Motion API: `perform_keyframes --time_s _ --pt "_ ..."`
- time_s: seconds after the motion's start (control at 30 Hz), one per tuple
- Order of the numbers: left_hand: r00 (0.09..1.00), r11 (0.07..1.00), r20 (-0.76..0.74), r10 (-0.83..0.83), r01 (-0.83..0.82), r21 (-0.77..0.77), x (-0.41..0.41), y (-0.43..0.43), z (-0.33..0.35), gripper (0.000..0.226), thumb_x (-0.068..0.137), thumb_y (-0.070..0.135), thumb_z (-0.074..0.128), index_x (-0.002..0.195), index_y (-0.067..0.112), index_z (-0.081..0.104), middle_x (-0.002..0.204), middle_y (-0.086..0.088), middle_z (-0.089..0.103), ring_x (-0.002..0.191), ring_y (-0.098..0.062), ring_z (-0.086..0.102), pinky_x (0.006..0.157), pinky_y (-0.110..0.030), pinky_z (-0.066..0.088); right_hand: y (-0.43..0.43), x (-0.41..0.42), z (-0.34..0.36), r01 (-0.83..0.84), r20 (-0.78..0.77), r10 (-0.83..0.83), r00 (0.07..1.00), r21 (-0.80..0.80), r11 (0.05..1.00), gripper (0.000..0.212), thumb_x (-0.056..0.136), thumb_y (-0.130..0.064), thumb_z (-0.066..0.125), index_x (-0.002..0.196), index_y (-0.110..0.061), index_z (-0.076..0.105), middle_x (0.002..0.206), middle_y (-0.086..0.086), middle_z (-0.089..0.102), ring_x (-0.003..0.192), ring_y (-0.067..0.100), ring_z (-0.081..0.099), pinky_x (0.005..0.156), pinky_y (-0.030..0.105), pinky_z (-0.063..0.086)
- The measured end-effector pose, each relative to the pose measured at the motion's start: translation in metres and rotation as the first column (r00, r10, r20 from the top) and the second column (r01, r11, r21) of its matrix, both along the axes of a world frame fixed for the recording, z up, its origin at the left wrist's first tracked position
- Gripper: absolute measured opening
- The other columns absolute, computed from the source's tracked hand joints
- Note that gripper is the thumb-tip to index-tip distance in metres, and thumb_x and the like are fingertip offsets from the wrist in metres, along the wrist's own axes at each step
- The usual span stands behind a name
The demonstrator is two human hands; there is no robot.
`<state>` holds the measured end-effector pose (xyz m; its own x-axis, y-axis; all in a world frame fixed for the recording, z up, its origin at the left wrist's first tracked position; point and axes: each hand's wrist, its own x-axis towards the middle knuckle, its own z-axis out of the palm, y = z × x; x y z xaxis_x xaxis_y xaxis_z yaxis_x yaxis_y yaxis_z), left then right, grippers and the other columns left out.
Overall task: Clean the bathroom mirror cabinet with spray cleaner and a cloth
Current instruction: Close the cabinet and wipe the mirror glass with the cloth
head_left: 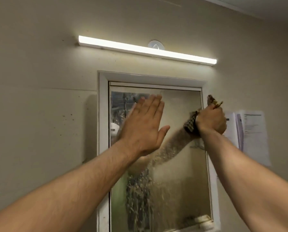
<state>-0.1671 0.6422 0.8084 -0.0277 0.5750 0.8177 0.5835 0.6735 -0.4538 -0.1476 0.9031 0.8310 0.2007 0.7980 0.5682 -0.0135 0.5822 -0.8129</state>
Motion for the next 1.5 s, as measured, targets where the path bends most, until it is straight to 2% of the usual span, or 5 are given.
perform_keyframes --time_s 0.2,0.37,0.9,1.1,1.5 --pt "0.987 0.978 0.054 -0.149 0.155 -0.141 0.009 0.04 -0.075 0.076 0.104 0.058 0.014 0.159 0.009 -0.005 0.168 -0.013 -0.011 0.155 -0.026 -0.015 0.121 -0.042 -0.025 0.014 0.012 -0.014 -0.018 0.15 0.014 0.989 0.029 0.999 0.068 0.105 -0.047 0.02 0.112 0.001 0.068 0.122 0.022 0.066 0.116 0.04 0.056 0.097 0.049 0.044" --pt "0.988 0.98 0.05 -0.148 0.153 -0.128 0.003 0.066 -0.111 0.077 0.101 0.054 0.033 0.16 0.005 0.025 0.169 -0.016 0.017 0.158 -0.029 0.011 0.126 -0.044 -0.01 0.015 0.006 -0.045 -0.037 0.036 0.034 0.999 0.081 0.996 0.066 0.103 -0.055 0.022 0.103 -0.006 0.065 0.105 0.019 0.07 0.09 0.034 0.062 0.072 0.035 0.037" --pt "0.998 0.974 0.061 -0.025 0.038 -0.223 -0.008 0.097 -0.165 0.078 0.103 0.048 0.028 0.163 0.004 0.005 0.17 -0.018 -0.007 0.159 -0.031 -0.01 0.126 -0.051 -0.006 0.014 0.009 -0.175 -0.079 0.123 0.056 0.991 0.185 0.98 0.051 0.103 -0.054 0.029 0.115 -0.011 0.055 0.108 0.011 0.065 0.099 0.03 0.06 0.079 0.036 0.043" --pt "0.998 0.971 0.041 0.055 -0.044 -0.236 0.001 0.093 -0.17 0.077 0.105 0.047 0.019 0.161 0.003 -0.008 0.166 -0.019 -0.025 0.155 -0.032 -0.023 0.121 -0.051 -0.022 0.009 0.026 -0.233 -0.169 0.271 0.149 0.951 0.052 0.984 0.048 0.105 -0.05 0.026 0.106 -0.014 0.058 0.103 0.007 0.064 0.1 0.031 0.062 0.085 0.043 0.049" --pt "0.991 0.931 0.111 0.078 -0.032 -0.363 0.009 0.062 -0.185 0.075 0.105 0.044 0.02 0.16 0.004 -0.012 0.165 -0.015 -0.029 0.154 -0.029 -0.026 0.12 -0.048 -0.025 -0.003 0.017 -0.29 -0.128 0.08 0.154 0.985 -0.265 0.956 0.055 0.107 -0.048 0.025 0.114 -0.007 0.062 0.114 0.019 0.067 0.103 0.04 0.063 0.08 0.04 0.042"
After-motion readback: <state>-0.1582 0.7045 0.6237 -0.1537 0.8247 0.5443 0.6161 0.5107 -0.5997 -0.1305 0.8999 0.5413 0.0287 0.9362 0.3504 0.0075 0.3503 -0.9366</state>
